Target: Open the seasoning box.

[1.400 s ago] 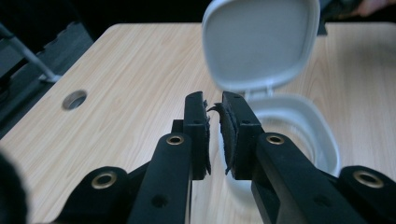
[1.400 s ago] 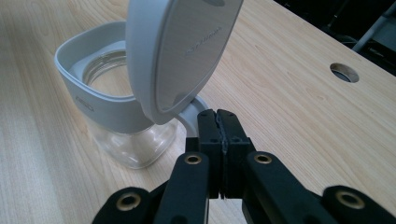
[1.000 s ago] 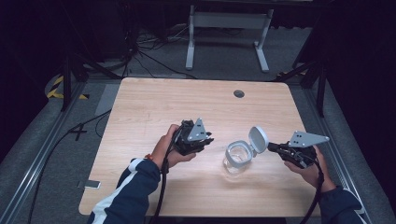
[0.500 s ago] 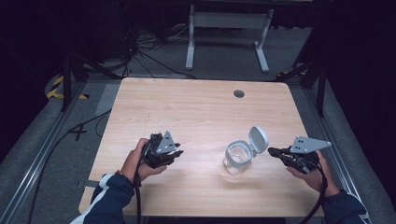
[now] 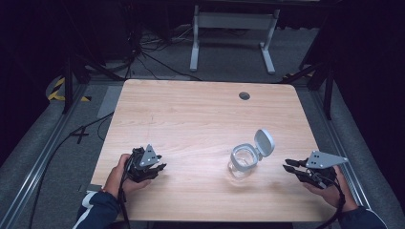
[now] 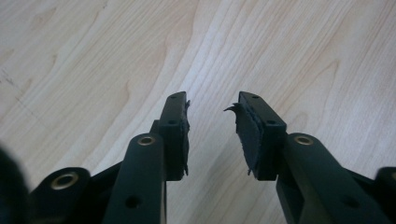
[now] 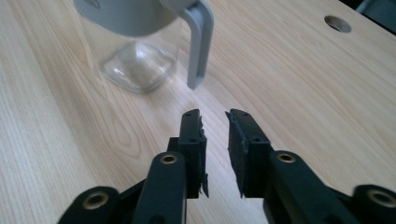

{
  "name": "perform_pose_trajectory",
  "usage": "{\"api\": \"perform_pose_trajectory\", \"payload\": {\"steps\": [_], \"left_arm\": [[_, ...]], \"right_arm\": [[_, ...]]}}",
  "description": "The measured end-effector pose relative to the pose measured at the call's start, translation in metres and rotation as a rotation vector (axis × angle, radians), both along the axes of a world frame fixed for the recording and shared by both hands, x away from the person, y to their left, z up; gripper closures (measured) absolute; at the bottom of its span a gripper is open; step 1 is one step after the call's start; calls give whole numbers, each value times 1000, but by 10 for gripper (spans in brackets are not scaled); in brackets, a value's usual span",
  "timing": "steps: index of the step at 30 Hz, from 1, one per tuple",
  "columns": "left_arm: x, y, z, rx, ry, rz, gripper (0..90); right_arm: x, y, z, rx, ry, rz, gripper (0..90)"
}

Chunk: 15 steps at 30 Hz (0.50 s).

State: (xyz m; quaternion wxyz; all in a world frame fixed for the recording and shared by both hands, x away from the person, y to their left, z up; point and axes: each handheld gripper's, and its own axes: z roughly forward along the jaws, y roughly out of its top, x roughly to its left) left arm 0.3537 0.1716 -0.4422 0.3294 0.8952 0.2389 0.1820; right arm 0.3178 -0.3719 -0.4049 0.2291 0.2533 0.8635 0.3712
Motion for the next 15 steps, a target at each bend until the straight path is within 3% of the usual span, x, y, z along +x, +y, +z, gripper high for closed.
{"api": "perform_pose_trajectory", "payload": {"steps": [2,7,9,11,15], "left_arm": [[-1,3,-4,29,6,3,590],[-3,11,-13,43,37,21,443],[-3,16,-18,36,53,28,399],[-4,21,-22,24,41,49,336],[-3,30,-25,-6,66,75,280]], "right_arm": [[-1,-6,-5,0,0,-39,659],[-4,-29,-21,20,42,-137,496],[-5,-38,-28,38,58,-161,442],[-7,-48,-36,42,76,-184,405],[-9,-60,-44,74,98,-212,375]]}}
